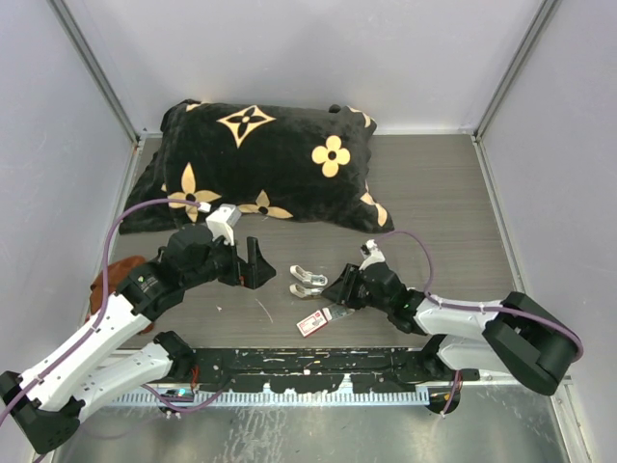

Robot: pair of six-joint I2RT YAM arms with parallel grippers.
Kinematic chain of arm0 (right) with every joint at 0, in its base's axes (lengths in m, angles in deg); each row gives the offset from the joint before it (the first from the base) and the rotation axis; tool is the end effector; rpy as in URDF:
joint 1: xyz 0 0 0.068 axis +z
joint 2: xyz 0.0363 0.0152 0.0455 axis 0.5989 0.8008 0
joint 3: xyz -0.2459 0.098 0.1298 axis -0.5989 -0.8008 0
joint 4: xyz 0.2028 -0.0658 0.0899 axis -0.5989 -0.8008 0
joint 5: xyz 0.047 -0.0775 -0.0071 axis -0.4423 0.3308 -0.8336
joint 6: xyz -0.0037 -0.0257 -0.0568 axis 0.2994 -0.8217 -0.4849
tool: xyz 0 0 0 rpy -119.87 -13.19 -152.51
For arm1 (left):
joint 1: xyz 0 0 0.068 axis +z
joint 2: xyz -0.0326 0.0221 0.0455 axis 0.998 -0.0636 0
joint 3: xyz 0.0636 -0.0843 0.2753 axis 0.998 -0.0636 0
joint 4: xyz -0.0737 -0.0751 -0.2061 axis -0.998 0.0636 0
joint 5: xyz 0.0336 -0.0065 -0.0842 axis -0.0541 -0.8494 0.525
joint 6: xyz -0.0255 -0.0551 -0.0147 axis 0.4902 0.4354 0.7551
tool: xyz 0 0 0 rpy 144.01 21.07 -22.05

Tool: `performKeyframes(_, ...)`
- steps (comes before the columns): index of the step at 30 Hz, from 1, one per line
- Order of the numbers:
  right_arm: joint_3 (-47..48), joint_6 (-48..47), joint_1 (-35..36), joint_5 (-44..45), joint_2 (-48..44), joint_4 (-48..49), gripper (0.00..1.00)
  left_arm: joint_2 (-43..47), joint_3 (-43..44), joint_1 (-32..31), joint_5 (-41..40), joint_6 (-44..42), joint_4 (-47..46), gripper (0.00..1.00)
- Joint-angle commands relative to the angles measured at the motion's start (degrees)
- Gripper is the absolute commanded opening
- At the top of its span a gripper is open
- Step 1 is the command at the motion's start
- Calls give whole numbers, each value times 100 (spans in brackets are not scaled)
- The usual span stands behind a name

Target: Load the staples into the stapler

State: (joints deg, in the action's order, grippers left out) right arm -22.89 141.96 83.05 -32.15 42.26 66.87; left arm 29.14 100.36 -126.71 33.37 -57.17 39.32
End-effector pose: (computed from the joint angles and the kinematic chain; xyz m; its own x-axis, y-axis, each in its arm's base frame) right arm 0.1277 0.1376 0.1721 -0.8281 0.3090 -0.4678 -0.1441 0.6890 0.7102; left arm 0.0952 -0.0874 0.3213 -0.6947 -0.0480 -0.7177 0.4253 0.7772 -0.4637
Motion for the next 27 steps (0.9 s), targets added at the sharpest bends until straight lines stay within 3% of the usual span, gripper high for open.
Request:
performKeyframes(1, 139, -256, -53, 381, -523, -362, 45, 52, 92, 28, -183, -35, -24, 99)
performKeyframes(10, 395, -986, -154, 704, -1699, -1558, 58, 202, -1, 146, -458, -110, -66, 98)
performKeyframes(12, 590, -1251, -160, 791, -1914, -1945, 88, 261, 3, 289, -488, -157, -96, 98)
performKeyframes(13, 731, -1421, -156, 839, -1963, -2232, 96, 289, 16, 369, -491, -200, -108, 98)
performKeyframes(19, 1418, -2308, -161, 1188, -2055, -3630, 88, 309, 174, 877, -382, -664, -192, 98)
performKeyframes(27, 1818, -2127, 37, 957, -1683, -4690, 57, -133, 297, 1004, -1451, -1634, -421, 98)
